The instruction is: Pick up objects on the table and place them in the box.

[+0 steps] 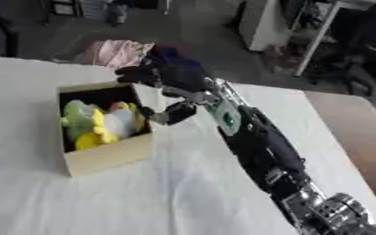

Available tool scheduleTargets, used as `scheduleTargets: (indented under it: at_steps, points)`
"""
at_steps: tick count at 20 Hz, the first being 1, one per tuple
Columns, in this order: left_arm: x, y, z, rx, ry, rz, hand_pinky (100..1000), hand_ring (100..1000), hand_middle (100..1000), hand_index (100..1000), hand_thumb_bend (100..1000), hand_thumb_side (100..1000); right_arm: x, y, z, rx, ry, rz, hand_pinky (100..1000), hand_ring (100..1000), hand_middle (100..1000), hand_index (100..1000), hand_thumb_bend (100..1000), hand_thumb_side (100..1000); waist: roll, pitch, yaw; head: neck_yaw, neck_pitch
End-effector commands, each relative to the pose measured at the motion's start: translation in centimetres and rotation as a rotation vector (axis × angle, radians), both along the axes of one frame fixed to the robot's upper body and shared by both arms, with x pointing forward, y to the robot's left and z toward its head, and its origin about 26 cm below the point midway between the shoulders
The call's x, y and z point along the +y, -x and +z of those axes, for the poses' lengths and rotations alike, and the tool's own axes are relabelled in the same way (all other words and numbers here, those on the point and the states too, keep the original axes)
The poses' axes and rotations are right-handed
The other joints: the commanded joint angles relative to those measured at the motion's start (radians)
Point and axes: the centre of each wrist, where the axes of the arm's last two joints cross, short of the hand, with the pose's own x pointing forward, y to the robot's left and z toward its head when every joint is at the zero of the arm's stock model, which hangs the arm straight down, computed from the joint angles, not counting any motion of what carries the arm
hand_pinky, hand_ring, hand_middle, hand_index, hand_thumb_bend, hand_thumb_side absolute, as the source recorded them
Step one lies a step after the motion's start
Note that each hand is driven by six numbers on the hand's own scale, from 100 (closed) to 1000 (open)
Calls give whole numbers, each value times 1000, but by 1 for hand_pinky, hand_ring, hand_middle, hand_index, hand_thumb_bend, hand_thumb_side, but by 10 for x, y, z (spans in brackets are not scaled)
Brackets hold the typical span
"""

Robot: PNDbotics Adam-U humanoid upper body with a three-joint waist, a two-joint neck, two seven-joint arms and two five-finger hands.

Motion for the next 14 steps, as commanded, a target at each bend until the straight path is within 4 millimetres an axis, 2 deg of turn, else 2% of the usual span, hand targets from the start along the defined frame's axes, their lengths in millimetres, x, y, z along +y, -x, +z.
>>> scheduleTargets:
  at_steps: [1,6,11,14]
  points:
    - [4,3,6,-22,-18,18,723,674,559,740,100,597,-27,2,16,-54,-11,-38,916,930,1000,1000,100,123,16,-33,-11,11,0]
    - [10,5,-2,11,-40,58,724,678,559,741,100,595,-57,16,24,-38,-33,-24,899,907,986,1000,100,146,23,-41,-58,39,12]
    - [15,8,-12,53,-72,99,727,682,559,741,100,594,-84,53,24,8,-18,32,896,909,986,1000,100,169,30,-53,-111,72,27]
    - [18,10,-16,63,-83,118,728,683,559,741,100,595,-107,75,14,76,15,9,895,912,986,1000,100,190,33,-55,-133,86,33]
